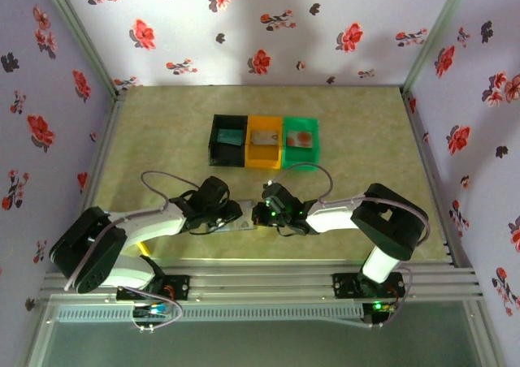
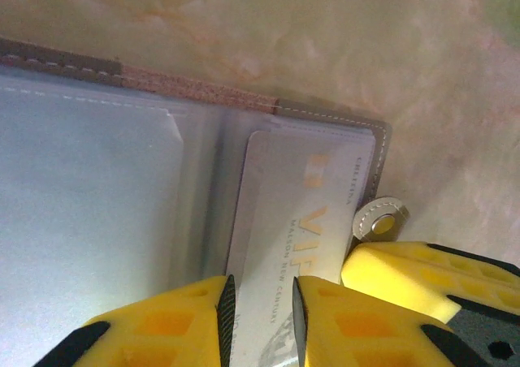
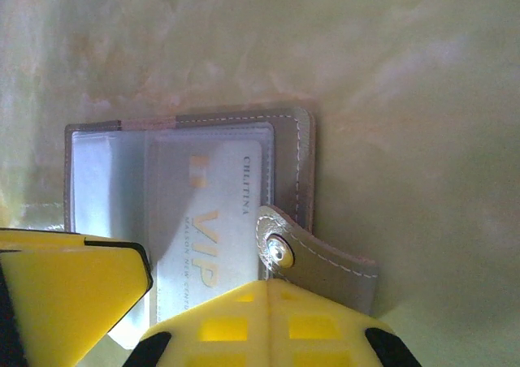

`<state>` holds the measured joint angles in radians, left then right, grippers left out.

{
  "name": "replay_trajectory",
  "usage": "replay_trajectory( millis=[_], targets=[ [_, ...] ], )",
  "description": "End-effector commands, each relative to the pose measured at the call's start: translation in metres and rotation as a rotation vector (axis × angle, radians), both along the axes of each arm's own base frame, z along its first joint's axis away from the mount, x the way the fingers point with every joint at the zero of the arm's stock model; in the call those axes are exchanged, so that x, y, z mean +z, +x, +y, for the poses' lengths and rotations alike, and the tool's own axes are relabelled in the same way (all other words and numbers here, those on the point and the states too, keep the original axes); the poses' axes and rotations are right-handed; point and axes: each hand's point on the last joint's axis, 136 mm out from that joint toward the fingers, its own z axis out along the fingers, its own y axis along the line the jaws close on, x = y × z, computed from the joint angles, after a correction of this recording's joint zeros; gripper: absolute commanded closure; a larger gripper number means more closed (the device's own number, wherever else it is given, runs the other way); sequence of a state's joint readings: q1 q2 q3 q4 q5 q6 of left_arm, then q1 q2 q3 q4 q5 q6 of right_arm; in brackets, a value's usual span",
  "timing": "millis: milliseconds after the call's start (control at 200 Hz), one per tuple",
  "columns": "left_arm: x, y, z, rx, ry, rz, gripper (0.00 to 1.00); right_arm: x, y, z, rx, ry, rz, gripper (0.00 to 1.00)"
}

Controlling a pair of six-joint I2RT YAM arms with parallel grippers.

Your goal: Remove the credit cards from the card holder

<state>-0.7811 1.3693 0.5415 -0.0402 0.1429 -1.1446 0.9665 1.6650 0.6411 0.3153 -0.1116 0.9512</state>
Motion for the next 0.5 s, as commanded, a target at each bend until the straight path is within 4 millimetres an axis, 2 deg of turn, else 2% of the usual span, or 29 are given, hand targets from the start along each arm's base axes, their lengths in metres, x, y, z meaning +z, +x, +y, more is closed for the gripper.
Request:
replay_trajectory(
  millis=[0,495],
  targets=[
    [0.0008,-0.0011,-0.0033,-0.044,0.028,-0.004,0.71,-0.0181,-0.0024,-0.0127,-0.012,-0.056,0.025,0.95],
    [0.0012,-0.0027,-0.0001,-0.101,0.113,-0.019,0.7,-0.0189,-0.0023,-0.0122,-0.011,-0.053,0.028,0.96]
  ],
)
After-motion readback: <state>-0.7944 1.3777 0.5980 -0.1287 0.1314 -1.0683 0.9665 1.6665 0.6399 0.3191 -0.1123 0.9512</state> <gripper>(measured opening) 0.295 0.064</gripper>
